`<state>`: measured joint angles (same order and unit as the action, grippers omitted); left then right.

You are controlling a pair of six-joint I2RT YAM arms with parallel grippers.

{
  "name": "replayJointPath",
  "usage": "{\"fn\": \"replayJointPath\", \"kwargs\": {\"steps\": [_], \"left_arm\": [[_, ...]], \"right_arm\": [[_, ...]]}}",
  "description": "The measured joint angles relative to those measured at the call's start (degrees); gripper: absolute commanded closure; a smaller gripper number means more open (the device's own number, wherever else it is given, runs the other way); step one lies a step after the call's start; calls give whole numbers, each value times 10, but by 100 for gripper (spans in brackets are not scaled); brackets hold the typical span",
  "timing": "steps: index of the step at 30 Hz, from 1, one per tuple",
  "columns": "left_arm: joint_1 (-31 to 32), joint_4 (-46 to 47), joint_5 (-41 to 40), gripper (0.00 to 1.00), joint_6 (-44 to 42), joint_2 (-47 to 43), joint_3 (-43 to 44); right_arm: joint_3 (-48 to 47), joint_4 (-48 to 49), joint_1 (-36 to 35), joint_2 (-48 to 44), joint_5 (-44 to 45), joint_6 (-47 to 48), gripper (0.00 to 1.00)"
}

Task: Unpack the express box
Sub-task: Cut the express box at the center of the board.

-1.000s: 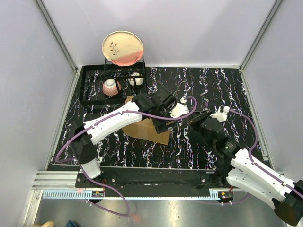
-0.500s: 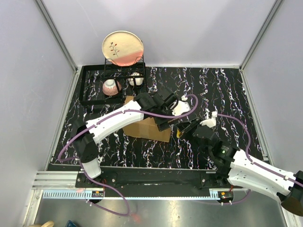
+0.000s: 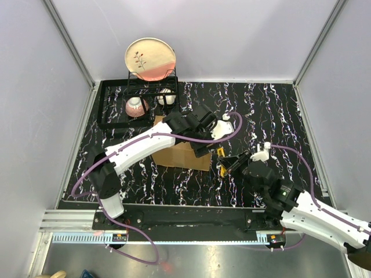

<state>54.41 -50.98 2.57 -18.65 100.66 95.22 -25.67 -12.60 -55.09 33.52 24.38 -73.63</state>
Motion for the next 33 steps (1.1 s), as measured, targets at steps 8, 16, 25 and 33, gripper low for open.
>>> {"fn": "replayJointPath", "kwargs": {"steps": [8,16,25,33], "left_arm": [[-2,-24,76,1,-26,-55,-23],[-1,-125,115,1,-83,-130,2],[-71,-160,203,1,-108,-54,283],[-87,-153,330,1,-171,-132,223]], "right_arm": [[-3,-61,0,-71,3,66,100],[-23,-99,2,-63,16,111,100],[-79,-65,136,51,-163,230,100],[-239,-74,139,81,-471,400,100]]}}
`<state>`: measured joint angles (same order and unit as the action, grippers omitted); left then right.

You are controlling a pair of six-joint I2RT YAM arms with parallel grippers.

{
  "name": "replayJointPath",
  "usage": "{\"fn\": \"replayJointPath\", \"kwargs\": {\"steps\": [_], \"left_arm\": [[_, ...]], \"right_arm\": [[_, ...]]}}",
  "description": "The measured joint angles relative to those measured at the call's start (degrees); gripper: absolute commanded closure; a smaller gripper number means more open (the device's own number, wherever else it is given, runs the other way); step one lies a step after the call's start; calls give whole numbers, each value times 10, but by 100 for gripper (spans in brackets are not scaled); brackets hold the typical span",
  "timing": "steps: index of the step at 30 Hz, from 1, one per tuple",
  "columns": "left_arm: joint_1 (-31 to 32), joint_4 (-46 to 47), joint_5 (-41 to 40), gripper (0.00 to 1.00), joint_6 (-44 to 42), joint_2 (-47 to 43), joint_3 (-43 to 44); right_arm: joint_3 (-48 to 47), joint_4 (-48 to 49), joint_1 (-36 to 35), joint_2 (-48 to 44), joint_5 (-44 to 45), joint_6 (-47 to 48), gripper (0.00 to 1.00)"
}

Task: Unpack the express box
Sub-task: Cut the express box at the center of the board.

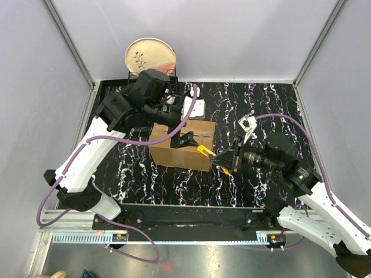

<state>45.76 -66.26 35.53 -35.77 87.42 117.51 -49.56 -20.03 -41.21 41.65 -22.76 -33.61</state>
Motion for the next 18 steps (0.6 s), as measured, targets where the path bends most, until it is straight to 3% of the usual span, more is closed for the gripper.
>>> {"fn": "replayJointPath", "kwargs": {"steps": [8,13,18], "left_arm": [[10,-29,110,1,23,-1,11],[37,-73,145,3,33,17,24],[42,-100,165,12,45,52,44]], "right_arm": [[-129,-123,0,29,-99,123,100],[-166,-168,0,52,-109,170,100],[-185,-201,0,69,-107,201,100]]}}
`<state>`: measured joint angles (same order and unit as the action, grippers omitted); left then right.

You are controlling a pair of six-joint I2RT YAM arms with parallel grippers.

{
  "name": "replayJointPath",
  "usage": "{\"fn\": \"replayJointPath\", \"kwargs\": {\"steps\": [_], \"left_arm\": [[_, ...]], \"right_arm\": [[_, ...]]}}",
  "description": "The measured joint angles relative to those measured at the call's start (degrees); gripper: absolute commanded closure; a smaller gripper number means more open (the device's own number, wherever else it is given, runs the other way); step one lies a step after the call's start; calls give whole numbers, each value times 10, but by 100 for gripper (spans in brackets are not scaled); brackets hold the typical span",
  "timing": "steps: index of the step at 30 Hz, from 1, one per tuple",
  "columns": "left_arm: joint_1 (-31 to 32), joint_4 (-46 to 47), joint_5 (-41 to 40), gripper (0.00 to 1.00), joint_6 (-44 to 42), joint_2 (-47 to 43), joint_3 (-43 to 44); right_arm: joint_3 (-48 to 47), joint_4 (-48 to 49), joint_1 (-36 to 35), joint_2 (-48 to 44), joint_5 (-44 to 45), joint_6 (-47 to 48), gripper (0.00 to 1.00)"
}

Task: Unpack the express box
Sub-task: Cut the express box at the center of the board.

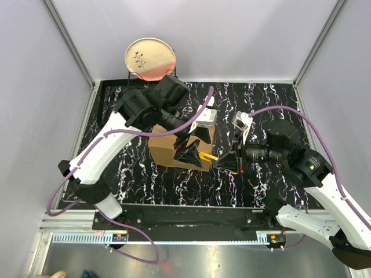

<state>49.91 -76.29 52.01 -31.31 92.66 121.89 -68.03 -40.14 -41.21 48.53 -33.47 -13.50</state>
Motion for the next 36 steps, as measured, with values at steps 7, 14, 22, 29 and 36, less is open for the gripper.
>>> {"fn": "replayJointPath", "kwargs": {"steps": [7,14,22,29,36], "left_arm": [[6,-14,-1,33,13,43,1],[11,-28,3,99,19,71,12],[14,-50,2,100,3,78,30],[14,10,2,100,62,44,-52],[-24,226,3,100,263,-41,-173]], "right_arm": [[-37,-23,0,6,9,29,100],[-57,-32,4,14,28,49,100],[-57,-32,4,15,27,66,64],[44,70,3,-85,110,11,15],[145,202,3,-197,192,-60,10]]}}
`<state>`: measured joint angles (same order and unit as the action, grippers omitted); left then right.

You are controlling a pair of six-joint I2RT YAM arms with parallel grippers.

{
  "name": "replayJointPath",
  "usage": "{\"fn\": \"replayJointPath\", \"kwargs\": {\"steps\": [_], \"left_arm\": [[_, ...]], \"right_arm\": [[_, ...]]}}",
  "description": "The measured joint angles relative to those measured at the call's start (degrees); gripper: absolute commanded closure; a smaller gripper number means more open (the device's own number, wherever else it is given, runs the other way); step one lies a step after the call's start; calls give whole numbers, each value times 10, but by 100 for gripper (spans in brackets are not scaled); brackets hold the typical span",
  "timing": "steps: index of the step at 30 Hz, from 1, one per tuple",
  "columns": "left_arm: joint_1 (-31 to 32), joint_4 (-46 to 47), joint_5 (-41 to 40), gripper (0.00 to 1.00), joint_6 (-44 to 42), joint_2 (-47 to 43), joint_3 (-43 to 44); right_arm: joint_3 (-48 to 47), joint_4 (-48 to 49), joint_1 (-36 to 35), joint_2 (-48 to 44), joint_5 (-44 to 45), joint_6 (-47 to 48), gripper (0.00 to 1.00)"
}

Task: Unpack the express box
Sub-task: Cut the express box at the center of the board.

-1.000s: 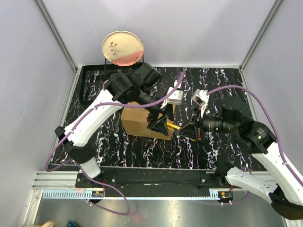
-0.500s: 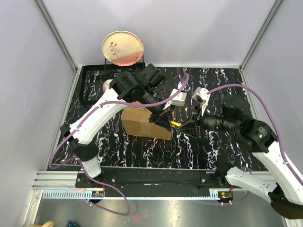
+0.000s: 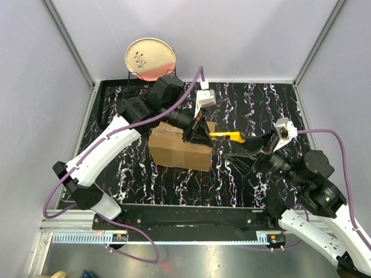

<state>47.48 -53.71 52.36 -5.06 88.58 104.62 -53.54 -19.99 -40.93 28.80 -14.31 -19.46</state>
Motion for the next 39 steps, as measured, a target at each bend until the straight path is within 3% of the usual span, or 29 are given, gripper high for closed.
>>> {"fn": "replayJointPath", "kwargs": {"steps": [8,17,20,24,28,30,33,39], "left_arm": [[-13,181,13,100,174,-3,-10],[-12,279,55,100,257,-5,-58],[-12,290,62,100,268,-9,-70],[-13,299,70,100,276,-21,-76],[-16,305,81,100,276,-36,-78],[-16,312,81,100,276,-41,-81],[-16,326,86,100,278,-46,-89],[-23,331,81,100,294,-50,-100]], "right_arm": [[32,124,0,24,0,-49,12],[47,263,0,70,-1,-70,21],[47,285,0,83,2,-72,30],[46,311,0,98,1,-77,65],[47,346,1,108,-4,-97,76],[47,358,0,110,-12,-104,76],[48,372,-2,115,-19,-119,68],[49,416,-1,150,-13,-122,69]]}}
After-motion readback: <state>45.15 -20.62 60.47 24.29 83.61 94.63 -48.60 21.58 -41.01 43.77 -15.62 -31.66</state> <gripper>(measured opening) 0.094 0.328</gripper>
